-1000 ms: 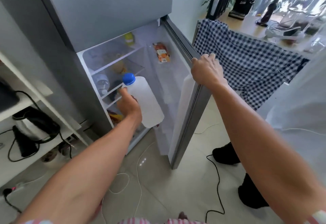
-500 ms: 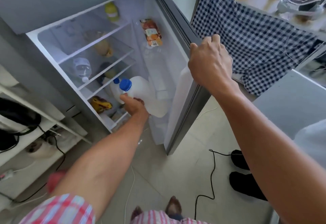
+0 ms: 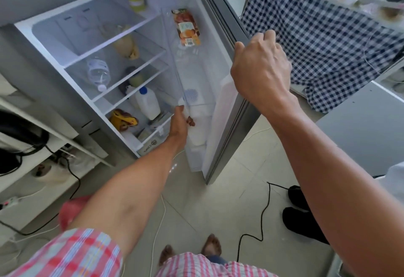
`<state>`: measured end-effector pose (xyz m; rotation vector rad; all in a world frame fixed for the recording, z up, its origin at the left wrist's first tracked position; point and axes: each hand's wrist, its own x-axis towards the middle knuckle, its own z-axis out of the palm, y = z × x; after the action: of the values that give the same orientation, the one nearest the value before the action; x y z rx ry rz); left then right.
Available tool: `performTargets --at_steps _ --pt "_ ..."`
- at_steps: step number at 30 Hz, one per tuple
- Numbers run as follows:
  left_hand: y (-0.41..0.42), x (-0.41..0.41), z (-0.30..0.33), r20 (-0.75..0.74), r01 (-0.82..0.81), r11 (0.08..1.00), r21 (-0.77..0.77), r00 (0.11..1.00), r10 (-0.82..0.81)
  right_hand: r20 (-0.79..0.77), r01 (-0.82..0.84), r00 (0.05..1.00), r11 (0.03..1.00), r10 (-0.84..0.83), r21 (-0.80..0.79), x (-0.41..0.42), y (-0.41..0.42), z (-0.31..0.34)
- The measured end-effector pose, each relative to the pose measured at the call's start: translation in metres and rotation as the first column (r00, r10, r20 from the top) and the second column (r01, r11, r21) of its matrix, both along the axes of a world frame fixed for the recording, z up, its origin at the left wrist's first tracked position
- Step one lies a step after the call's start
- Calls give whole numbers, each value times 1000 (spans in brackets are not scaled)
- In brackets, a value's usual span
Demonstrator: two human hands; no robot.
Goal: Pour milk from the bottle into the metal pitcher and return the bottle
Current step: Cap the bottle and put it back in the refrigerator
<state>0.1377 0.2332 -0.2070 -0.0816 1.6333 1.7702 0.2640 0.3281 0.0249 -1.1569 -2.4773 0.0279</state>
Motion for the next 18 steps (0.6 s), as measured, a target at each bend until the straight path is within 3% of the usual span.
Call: performTargets --at_steps 8,13,18 --pt "-2 -1 5 -190 334 927 -173 912 -364 2 0 1000 1000 0 -5 0 -2 1" --pt "-16 -2 14 -164 284 949 -135 938 -304 4 7 1000 1000 -7 1 0 -2 1" --pt "-32 -3 48 -283 84 991 -100 953 -110 5 18 1000 1000 -17 -24 -1 -8 4"
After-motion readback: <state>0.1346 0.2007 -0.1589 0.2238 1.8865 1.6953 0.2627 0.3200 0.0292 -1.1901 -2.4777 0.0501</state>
